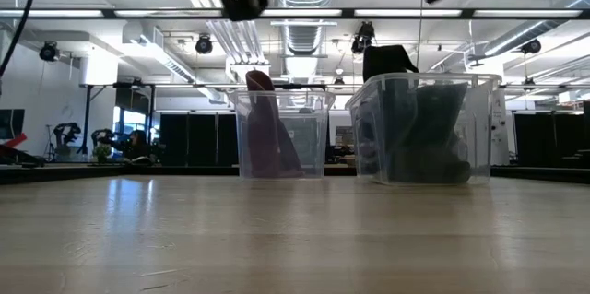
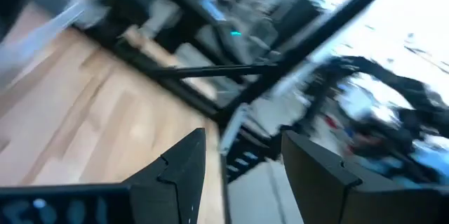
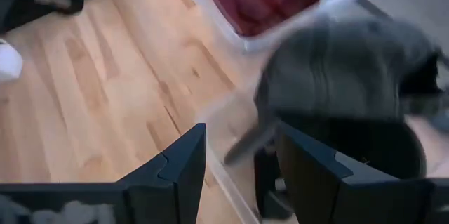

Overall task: Pick & Place hat
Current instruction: Return to Home Position

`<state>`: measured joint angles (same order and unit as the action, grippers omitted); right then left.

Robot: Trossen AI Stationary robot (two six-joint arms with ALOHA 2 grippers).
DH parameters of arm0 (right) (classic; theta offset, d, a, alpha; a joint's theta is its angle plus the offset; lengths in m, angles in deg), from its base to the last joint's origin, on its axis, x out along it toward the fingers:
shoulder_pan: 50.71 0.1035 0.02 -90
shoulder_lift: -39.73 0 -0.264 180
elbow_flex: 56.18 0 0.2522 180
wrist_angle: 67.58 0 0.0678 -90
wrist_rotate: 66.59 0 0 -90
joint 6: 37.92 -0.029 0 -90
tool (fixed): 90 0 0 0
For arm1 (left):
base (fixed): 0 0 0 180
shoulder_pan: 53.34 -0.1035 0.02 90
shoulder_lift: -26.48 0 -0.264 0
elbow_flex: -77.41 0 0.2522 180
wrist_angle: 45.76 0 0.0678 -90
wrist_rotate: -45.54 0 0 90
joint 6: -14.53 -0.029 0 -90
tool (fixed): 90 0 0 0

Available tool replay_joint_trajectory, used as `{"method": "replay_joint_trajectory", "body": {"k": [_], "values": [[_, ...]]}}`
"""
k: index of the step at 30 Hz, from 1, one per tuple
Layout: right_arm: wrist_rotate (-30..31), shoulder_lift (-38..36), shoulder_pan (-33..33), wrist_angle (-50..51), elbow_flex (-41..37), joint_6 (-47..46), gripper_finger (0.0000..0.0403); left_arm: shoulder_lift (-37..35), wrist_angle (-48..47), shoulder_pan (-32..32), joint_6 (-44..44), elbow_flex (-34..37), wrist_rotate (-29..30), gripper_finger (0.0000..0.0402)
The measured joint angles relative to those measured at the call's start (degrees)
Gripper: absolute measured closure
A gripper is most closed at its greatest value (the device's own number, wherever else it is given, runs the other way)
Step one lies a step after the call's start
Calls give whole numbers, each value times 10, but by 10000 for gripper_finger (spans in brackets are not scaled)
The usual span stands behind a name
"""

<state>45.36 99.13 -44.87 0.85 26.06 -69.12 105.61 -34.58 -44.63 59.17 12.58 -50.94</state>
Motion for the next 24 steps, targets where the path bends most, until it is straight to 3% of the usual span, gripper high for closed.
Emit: {"method": "replay_joint_trajectory", "body": {"k": [3,6,15,24], "values": [[-20,-66,18,-16,-59,-17,236,-4,66,-57,-28,15,-117,220],[-56,-146,39,-55,-116,-20,236,-24,106,-92,-58,33,-169,220],[-52,-354,74,-122,-220,21,236,-170,71,-123,-116,162,-162,220],[-53,-428,74,-141,-295,21,236,-364,74,-124,-86,323,-140,220]]}}
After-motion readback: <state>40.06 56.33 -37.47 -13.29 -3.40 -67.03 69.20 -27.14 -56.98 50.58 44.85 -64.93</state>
